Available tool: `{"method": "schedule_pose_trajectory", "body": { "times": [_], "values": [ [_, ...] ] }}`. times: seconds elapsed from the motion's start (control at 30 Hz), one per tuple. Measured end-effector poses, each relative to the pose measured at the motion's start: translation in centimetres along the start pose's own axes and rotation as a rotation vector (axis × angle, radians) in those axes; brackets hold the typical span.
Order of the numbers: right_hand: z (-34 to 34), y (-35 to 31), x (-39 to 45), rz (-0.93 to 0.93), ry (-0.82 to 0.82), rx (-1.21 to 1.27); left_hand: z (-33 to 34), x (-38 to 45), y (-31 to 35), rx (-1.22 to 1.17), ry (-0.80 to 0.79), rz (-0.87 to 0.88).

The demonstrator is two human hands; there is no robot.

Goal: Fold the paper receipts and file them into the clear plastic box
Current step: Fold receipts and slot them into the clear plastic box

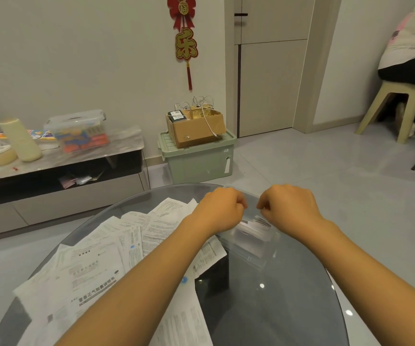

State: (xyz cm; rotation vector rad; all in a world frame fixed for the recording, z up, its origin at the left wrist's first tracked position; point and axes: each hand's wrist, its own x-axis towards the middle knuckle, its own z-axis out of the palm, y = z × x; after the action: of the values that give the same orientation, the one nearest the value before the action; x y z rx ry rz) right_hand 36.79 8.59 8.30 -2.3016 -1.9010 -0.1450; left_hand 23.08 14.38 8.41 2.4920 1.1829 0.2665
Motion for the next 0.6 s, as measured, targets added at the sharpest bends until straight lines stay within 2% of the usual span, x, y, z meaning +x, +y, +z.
{"method": "schedule_pose_trajectory", "body": {
  "times": [0.27,0.6],
  "values": [
    [-2.0,-5.2,-6.7,-0.065,0.009,0.301,-1.5,-10.7,0.9,-0.061,0.186,-0.101],
    [2.7,-10.5,-12.2,-0.166,-0.115,0.401,1.7,-20.6,-3.2,-0.1,0.225,-0.368]
  ]
}}
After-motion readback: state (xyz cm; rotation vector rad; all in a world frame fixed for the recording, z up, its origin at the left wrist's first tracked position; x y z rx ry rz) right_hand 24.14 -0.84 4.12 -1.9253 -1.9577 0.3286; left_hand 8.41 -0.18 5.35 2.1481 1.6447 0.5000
